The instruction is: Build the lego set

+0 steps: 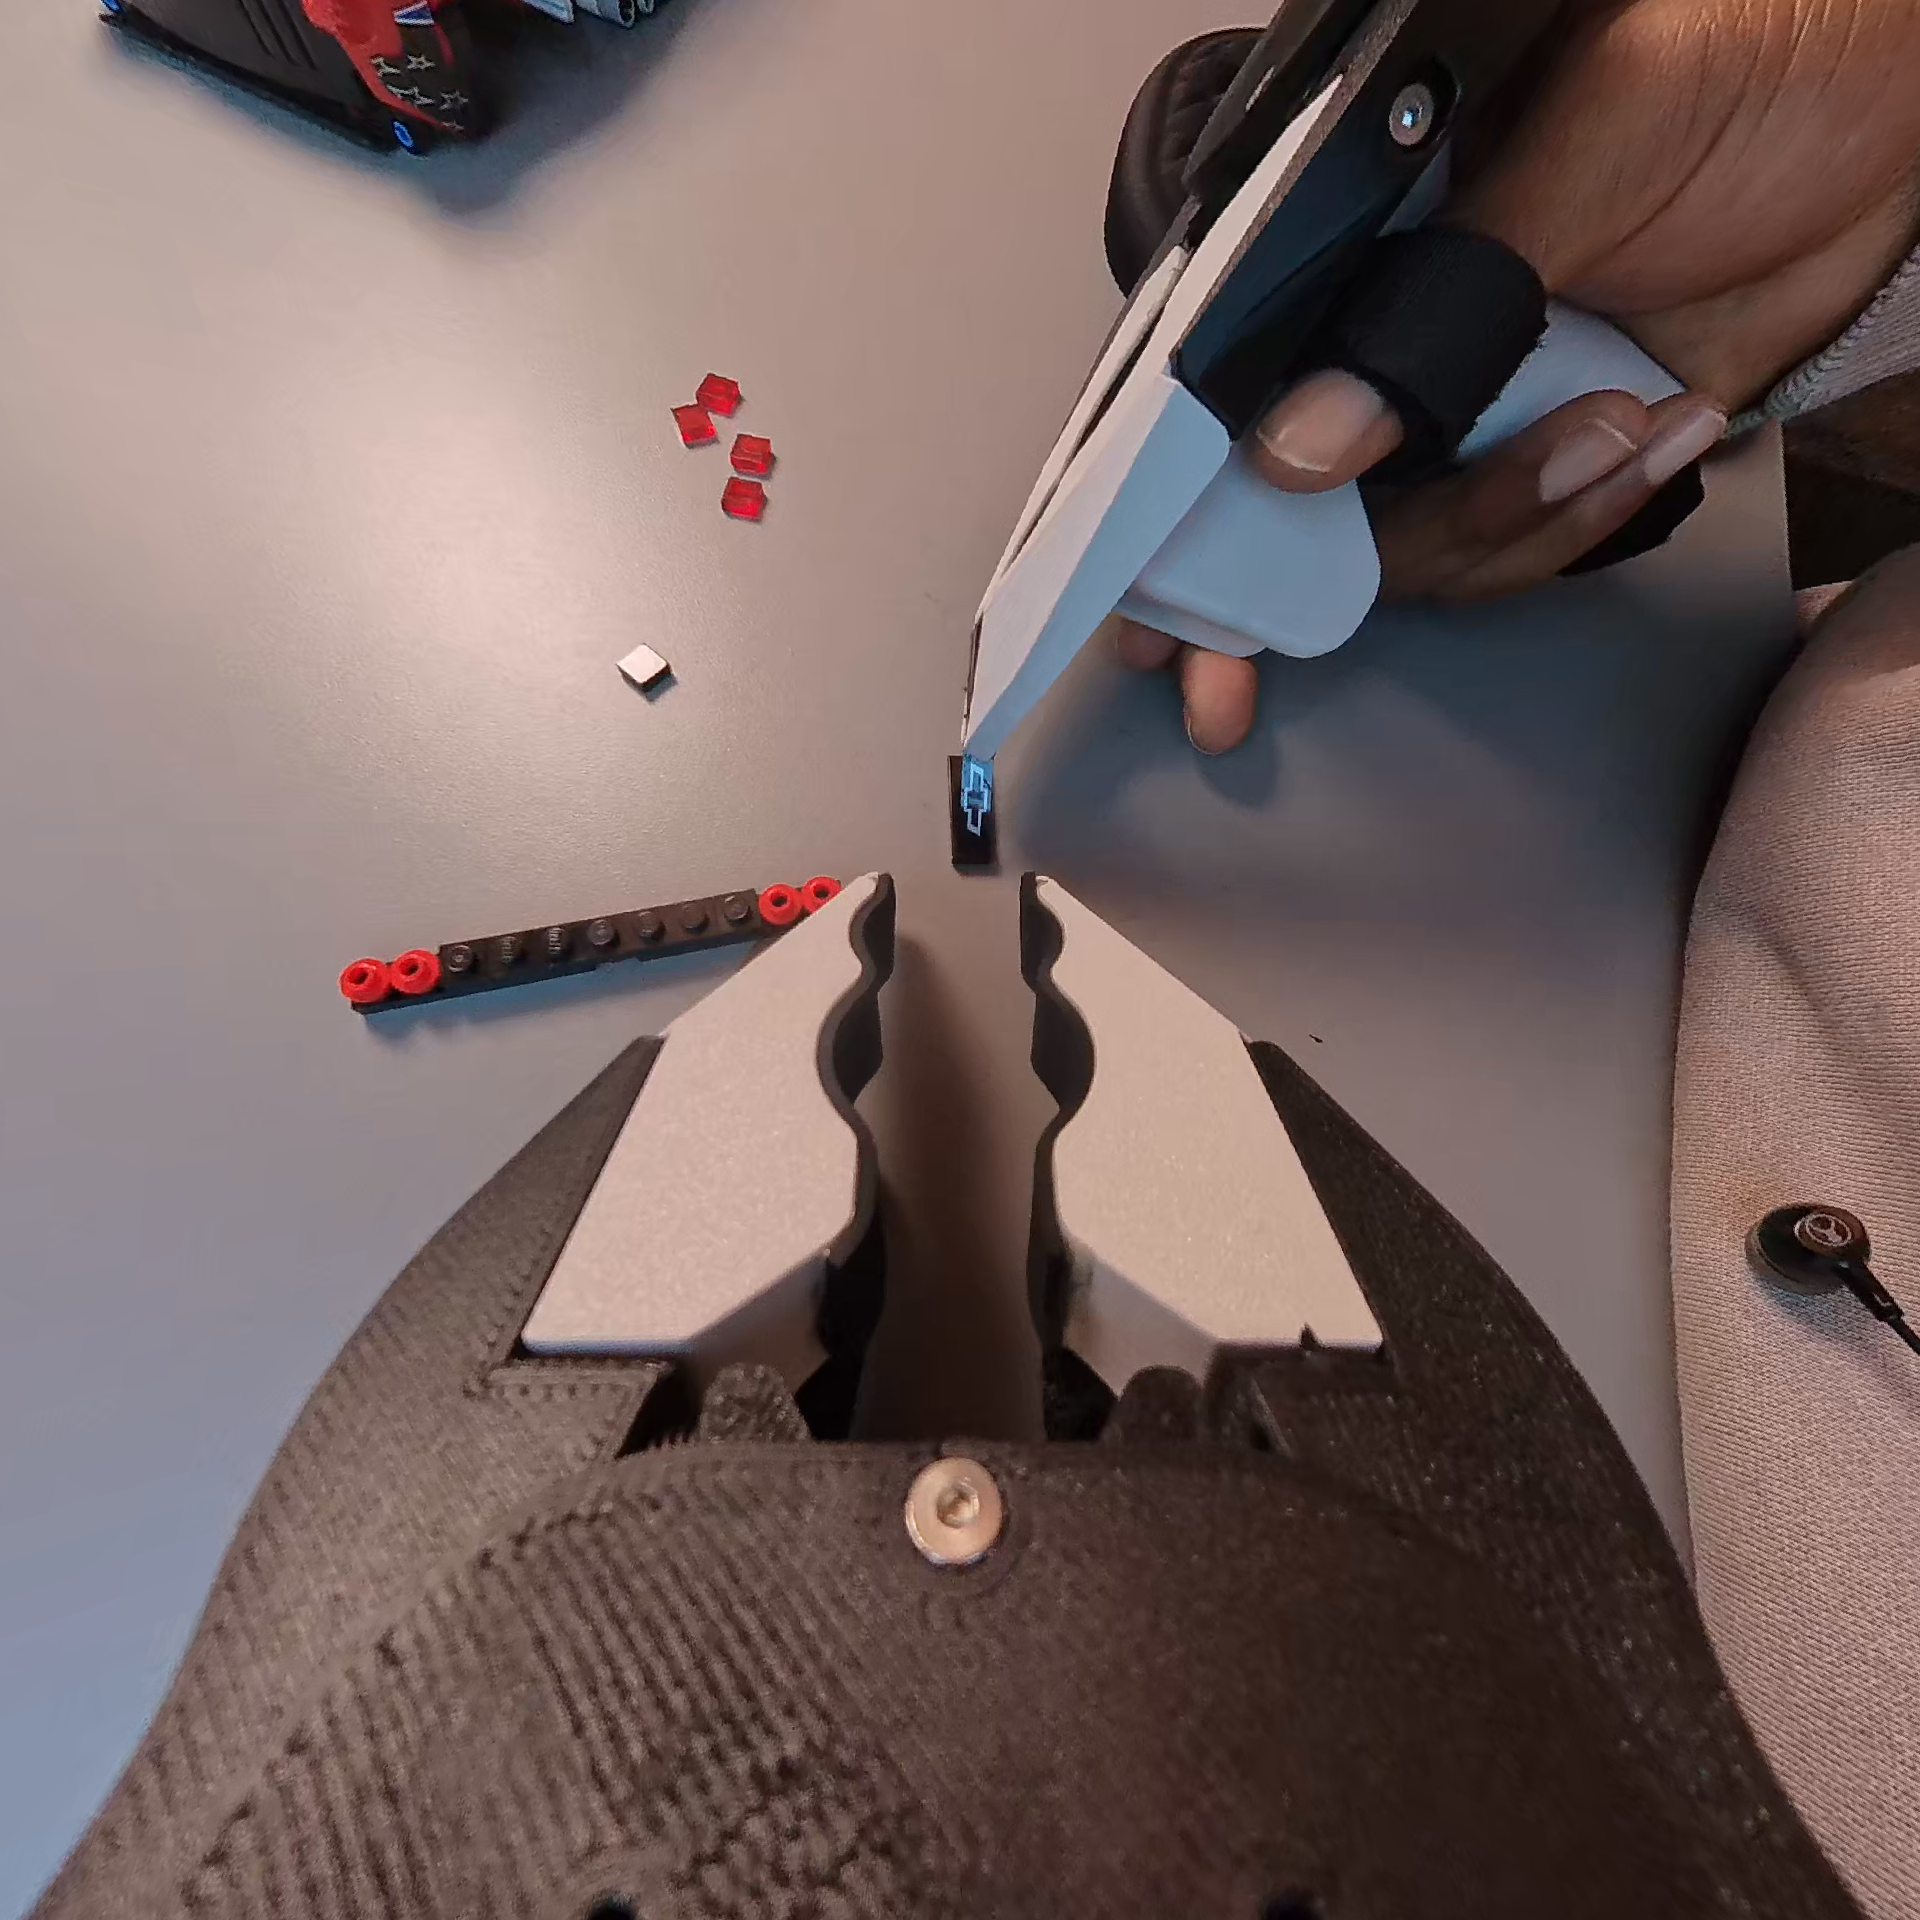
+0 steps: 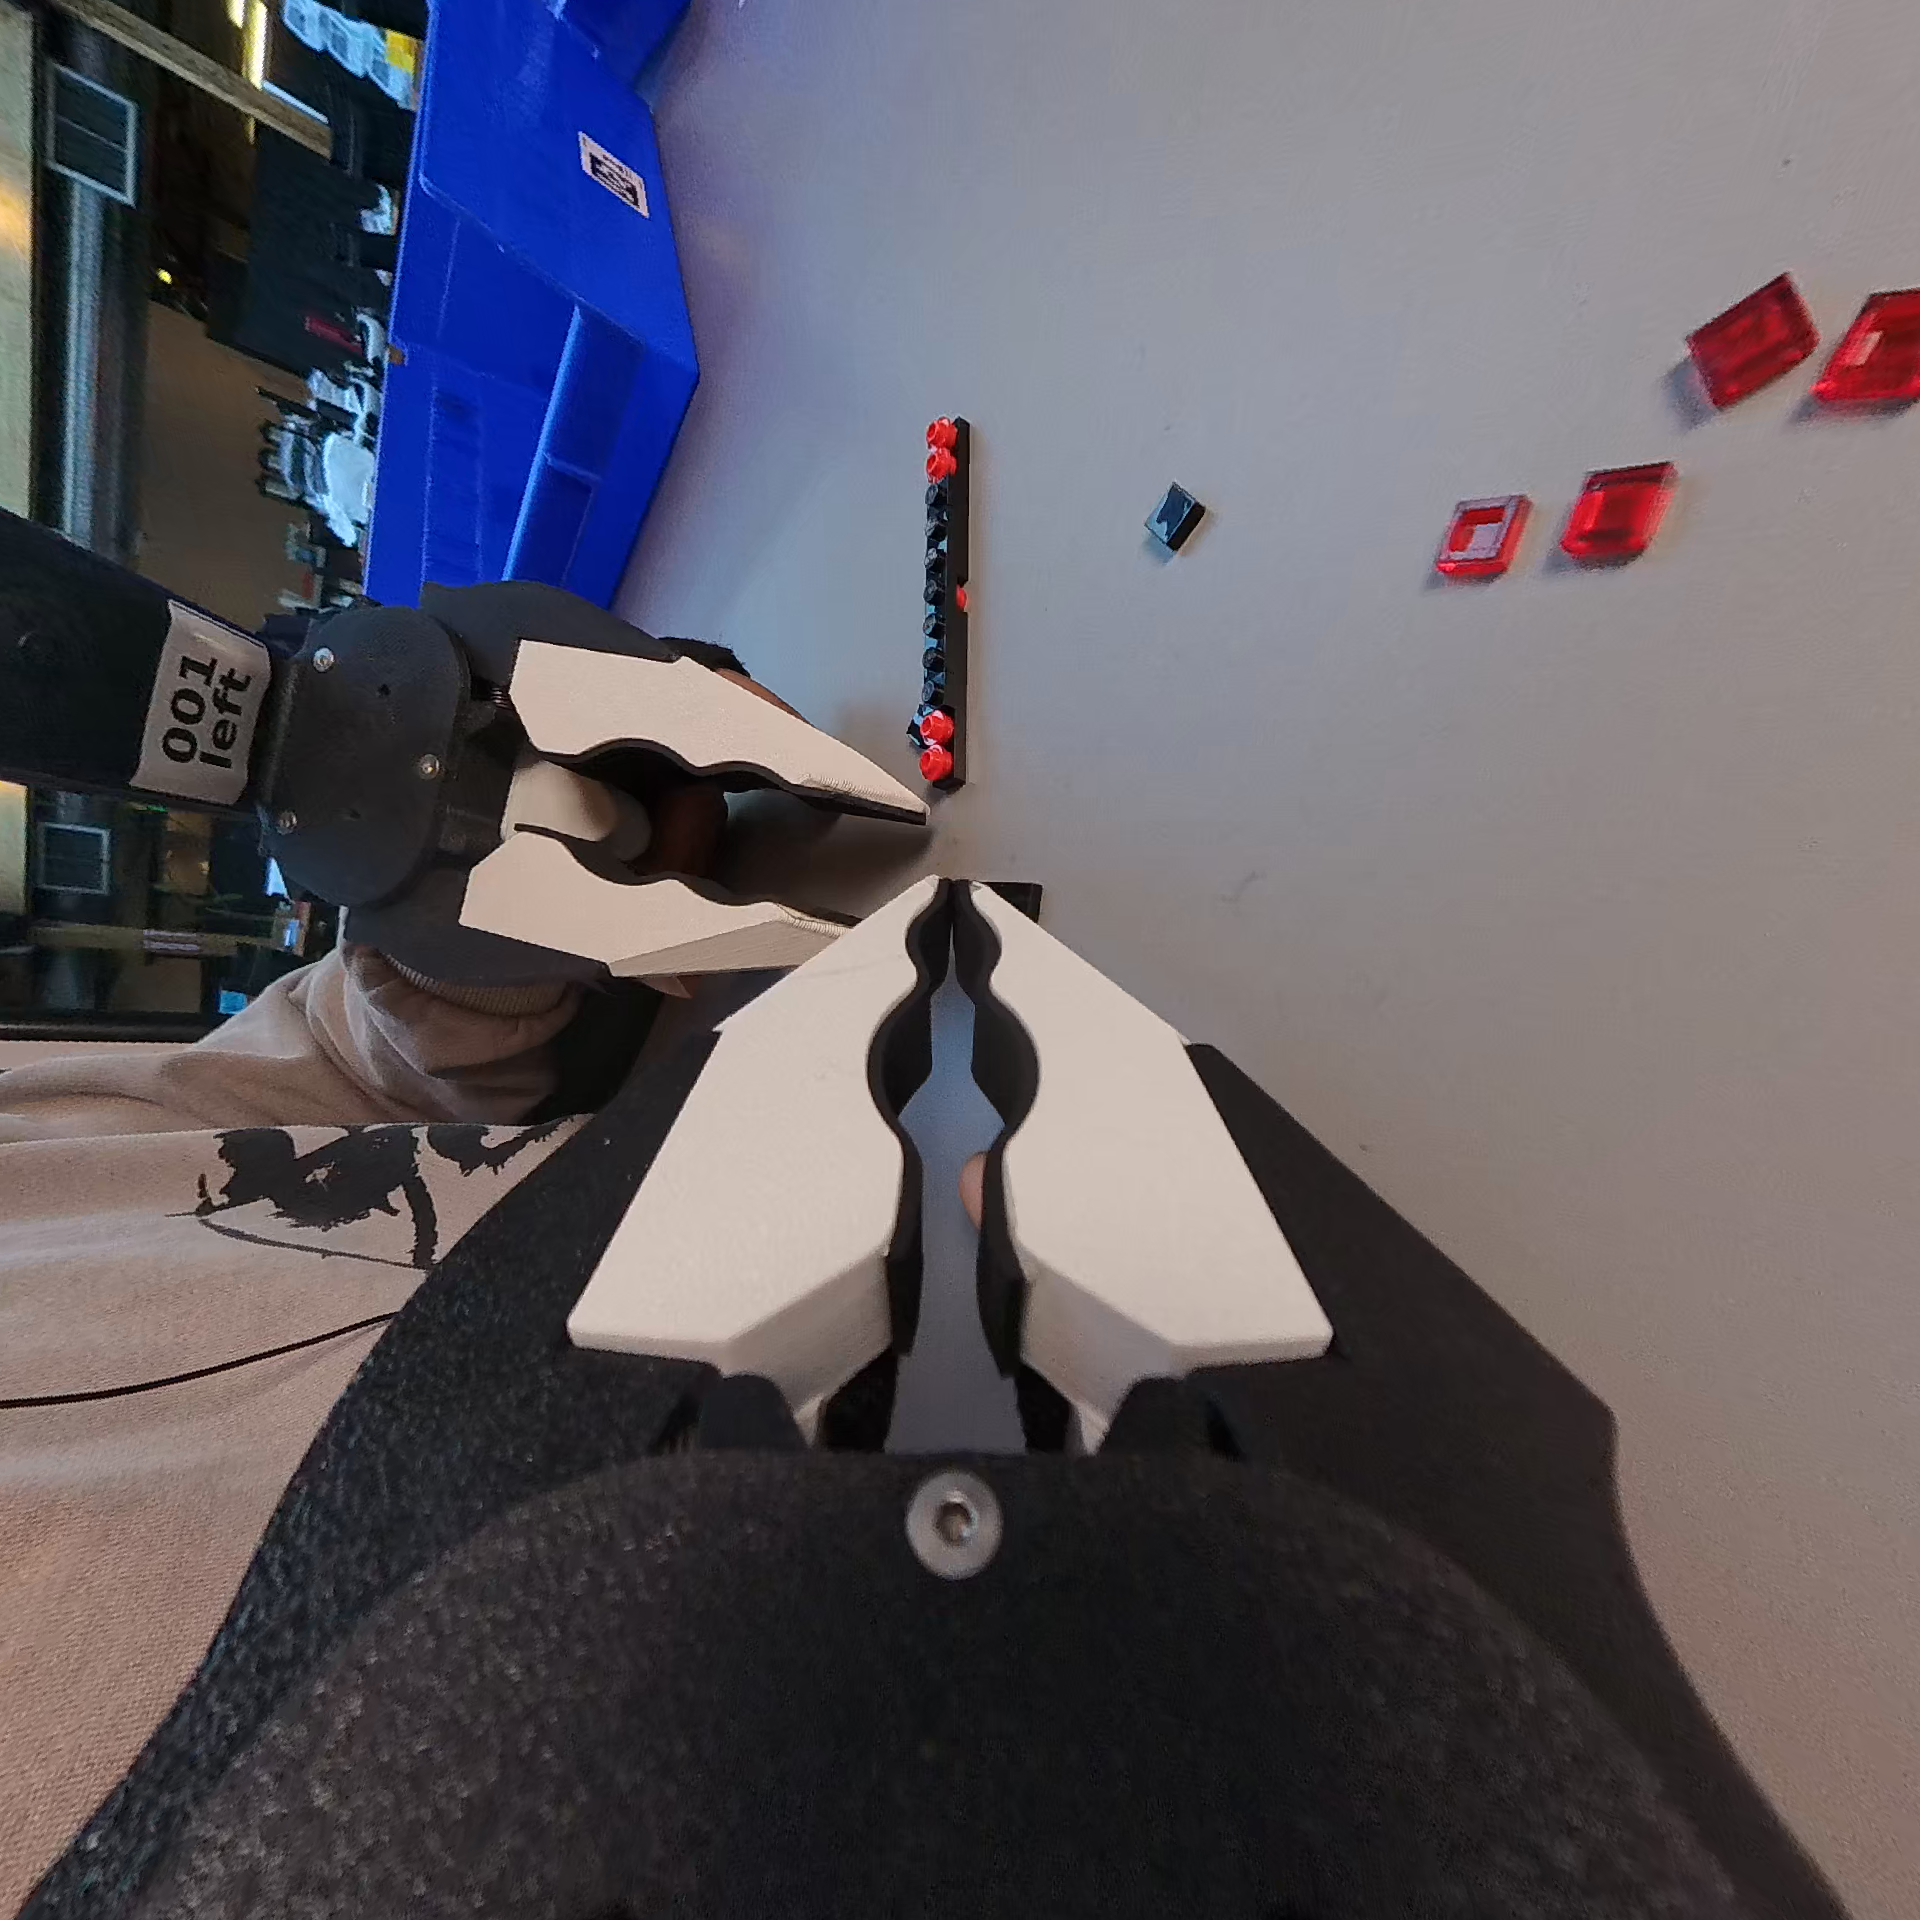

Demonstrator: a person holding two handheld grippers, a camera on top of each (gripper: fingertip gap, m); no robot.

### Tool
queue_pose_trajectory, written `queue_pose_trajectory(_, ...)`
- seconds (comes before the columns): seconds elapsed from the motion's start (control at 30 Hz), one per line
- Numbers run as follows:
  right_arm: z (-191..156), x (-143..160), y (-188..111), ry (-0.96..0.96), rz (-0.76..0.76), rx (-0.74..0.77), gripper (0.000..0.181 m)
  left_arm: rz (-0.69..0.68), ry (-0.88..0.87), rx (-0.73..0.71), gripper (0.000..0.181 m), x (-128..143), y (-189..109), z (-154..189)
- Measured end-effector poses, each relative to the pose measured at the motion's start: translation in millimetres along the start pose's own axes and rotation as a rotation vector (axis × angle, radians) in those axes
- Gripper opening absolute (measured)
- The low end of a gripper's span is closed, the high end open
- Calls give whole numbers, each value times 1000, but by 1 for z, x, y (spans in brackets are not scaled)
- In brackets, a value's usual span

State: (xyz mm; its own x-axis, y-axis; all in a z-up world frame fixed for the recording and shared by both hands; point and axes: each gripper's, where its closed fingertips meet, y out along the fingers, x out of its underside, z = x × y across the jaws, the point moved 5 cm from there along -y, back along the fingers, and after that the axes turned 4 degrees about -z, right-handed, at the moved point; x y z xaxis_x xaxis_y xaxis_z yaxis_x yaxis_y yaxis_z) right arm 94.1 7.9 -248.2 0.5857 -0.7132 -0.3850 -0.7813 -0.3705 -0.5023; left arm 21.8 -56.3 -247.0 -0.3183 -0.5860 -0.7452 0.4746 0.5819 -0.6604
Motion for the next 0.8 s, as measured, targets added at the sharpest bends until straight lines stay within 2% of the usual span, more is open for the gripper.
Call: queue_pose_trajectory(0.8, 1, -1, 0, 18, -3, -13, 0, -16, 71, -25, 17, -3, 7, 2)
